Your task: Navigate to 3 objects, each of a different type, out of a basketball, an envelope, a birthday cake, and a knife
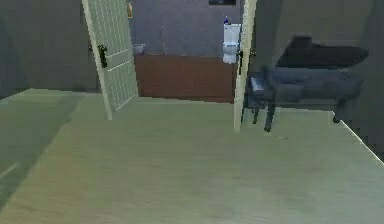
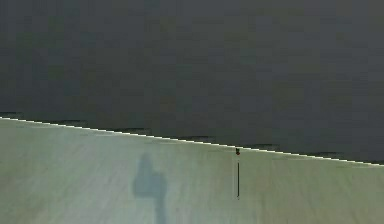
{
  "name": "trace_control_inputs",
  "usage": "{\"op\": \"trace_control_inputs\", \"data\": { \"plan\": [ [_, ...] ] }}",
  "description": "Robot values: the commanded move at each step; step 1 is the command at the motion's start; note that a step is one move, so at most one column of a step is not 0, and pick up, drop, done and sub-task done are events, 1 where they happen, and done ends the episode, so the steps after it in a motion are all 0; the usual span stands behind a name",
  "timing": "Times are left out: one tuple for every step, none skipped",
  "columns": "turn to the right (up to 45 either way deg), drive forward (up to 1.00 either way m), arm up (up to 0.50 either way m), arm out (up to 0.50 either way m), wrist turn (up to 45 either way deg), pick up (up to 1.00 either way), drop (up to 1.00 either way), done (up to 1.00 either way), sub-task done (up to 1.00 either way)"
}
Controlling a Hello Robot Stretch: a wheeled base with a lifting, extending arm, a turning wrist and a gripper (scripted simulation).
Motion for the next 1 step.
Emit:
{"op": "trace_control_inputs", "data": {
  "plan": [
    [0.0, 1.00, 0.00, 0.00, 0.0, 0.00, 0.00, 0.00, 0.00]
  ]
}}
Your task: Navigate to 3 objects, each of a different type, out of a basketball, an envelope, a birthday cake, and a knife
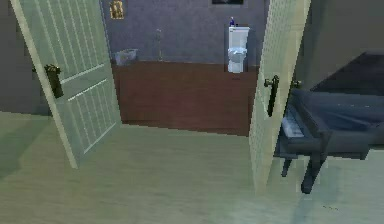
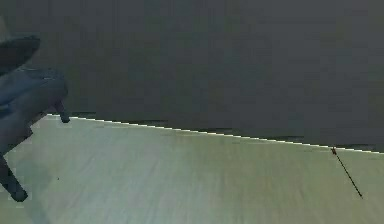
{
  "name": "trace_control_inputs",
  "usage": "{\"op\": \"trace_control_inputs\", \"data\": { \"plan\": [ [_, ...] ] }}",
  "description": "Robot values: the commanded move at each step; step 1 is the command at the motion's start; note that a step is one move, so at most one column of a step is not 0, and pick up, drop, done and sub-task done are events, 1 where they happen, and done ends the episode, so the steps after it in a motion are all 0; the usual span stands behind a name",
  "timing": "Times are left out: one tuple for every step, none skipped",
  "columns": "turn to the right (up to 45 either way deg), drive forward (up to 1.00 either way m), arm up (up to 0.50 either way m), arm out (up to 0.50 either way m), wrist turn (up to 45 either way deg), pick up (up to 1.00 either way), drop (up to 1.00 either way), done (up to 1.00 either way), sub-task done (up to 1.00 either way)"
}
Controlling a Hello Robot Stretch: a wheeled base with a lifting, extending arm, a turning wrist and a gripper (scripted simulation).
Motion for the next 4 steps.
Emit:
{"op": "trace_control_inputs", "data": {
  "plan": [
    [-3.0, 0.00, 0.00, 0.00, 0.0, 0.00, 0.00, 0.00, 0.00],
    [0.0, 1.00, 0.00, 0.00, 0.0, 0.00, 0.00, 0.00, 0.00],
    [0.0, 1.00, 0.00, 0.00, 0.0, 0.00, 0.00, 0.00, 0.00],
    [0.0, 0.75, 0.00, 0.00, 0.0, 0.00, 0.00, 0.00, 0.00]
  ]
}}
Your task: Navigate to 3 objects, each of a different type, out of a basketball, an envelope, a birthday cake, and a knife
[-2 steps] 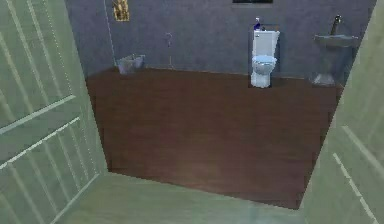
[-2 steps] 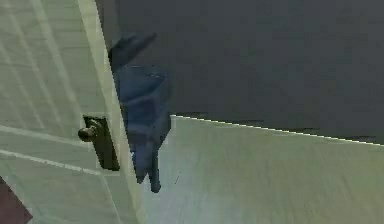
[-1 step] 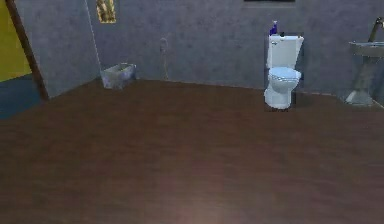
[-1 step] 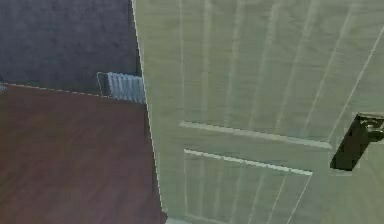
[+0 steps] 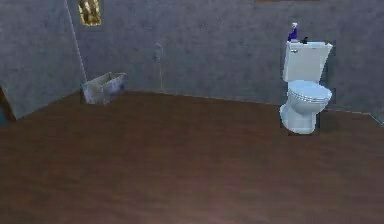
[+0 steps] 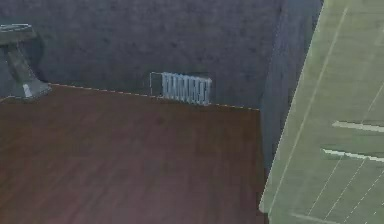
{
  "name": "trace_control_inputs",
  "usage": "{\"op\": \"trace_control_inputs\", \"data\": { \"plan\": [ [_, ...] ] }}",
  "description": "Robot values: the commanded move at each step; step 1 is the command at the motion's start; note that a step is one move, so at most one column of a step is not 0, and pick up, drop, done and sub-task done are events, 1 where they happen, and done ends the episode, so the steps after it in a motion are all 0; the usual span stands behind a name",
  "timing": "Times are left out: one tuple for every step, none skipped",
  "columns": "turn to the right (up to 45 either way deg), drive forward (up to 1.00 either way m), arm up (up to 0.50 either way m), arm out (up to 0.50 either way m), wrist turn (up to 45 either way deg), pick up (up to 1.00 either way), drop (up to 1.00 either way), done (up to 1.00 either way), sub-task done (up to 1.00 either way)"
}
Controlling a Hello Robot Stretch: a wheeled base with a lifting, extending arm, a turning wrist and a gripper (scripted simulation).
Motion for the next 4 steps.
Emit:
{"op": "trace_control_inputs", "data": {
  "plan": [
    [-45.0, 0.00, 0.00, 0.00, 0.0, 0.00, 0.00, 0.00, 0.00],
    [0.0, 0.50, 0.00, 0.00, 0.0, 0.00, 0.00, 0.00, 0.00],
    [0.0, 1.00, 0.00, 0.00, 0.0, 0.00, 0.00, 0.00, 0.00],
    [0.0, 1.00, 0.00, 0.00, 0.0, 0.00, 0.00, 0.00, 0.00]
  ]
}}
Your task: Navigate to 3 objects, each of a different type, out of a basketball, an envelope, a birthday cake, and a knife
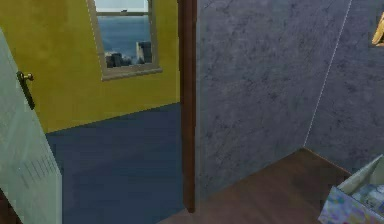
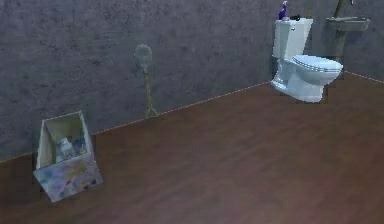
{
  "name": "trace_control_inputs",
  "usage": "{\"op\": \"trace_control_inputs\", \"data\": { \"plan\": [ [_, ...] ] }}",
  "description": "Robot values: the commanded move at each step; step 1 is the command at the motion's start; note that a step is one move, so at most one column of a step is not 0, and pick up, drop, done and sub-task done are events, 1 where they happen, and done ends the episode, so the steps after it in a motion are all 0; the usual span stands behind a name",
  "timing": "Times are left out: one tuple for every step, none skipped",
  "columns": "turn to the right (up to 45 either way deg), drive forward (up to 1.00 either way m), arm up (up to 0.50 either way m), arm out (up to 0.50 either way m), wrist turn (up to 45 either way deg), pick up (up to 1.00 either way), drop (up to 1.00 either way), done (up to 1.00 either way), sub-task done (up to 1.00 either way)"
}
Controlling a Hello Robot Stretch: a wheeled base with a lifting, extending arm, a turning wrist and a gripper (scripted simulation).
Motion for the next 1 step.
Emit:
{"op": "trace_control_inputs", "data": {
  "plan": [
    [-3.0, 0.00, 0.00, 0.00, 0.0, 0.00, 0.00, 0.00, 0.00]
  ]
}}
